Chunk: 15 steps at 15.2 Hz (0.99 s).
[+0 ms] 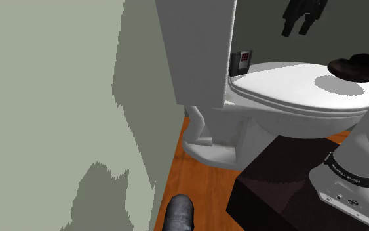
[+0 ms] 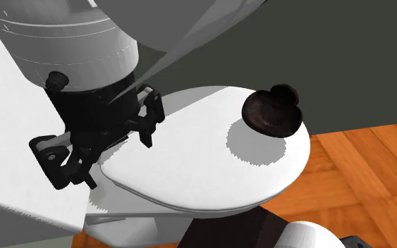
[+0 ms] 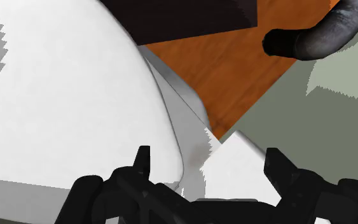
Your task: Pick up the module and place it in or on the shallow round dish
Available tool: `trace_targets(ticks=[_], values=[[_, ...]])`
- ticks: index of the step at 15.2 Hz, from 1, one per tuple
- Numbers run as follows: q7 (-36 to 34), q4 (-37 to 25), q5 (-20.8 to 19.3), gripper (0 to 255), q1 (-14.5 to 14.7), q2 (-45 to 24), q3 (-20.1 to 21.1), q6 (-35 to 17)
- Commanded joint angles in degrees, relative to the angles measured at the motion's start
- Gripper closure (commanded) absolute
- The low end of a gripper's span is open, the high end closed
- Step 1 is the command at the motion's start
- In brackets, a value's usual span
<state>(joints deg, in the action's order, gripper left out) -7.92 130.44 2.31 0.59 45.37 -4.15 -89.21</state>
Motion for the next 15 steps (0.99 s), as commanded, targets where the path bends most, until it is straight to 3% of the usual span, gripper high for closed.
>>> trace_targets(ticks=[1, 8, 15], values=[[0.0, 0.0, 0.0, 0, 0.0, 0.0, 0.0, 0.0], [19.0, -4.9, -4.0, 0, 4.5, -13.8, -6.6, -7.4], [37.3, -13.8, -4.3, 0, 8.6, -29.4, -11.0, -12.9]])
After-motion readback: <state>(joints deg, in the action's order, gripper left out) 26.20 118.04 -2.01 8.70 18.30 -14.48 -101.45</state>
